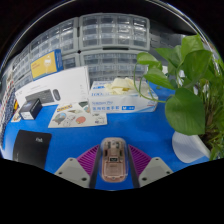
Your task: Arrange mouse
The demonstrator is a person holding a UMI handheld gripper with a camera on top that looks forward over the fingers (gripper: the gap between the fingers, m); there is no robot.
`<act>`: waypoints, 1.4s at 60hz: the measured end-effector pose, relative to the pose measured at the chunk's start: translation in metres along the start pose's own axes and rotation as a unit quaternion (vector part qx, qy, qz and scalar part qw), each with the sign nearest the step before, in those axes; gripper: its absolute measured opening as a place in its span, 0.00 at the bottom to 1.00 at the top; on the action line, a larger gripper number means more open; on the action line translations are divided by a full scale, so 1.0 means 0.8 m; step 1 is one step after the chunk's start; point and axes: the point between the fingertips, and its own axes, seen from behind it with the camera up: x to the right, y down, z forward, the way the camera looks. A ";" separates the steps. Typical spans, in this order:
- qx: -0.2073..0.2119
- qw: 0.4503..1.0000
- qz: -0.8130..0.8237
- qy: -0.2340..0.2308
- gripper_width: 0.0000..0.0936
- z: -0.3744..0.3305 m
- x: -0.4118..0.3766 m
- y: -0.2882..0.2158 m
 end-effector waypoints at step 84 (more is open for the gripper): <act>-0.035 0.997 -0.058 -0.033 0.38 -0.051 -0.382 0.040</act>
